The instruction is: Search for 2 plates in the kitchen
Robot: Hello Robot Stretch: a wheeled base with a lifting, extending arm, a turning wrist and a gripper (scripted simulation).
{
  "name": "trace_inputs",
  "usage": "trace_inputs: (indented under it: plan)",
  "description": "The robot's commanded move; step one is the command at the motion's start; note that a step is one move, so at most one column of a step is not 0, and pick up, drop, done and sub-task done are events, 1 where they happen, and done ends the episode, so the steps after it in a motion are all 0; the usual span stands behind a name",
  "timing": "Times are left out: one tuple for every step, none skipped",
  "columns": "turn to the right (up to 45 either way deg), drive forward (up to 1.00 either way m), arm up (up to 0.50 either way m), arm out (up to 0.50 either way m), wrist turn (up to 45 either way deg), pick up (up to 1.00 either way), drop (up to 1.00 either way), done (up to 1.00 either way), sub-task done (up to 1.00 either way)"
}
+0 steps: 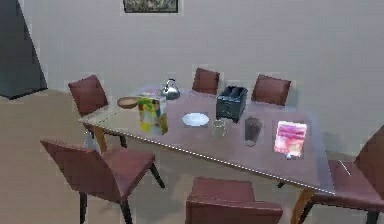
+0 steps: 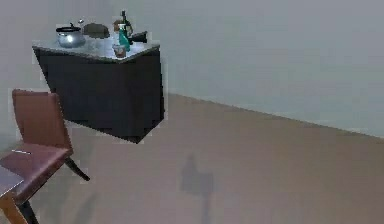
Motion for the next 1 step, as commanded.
trace_inputs:
  plan:
    - [0.0,0.00,0.00,0.00,0.0,0.00,0.00,0.00,1.00]
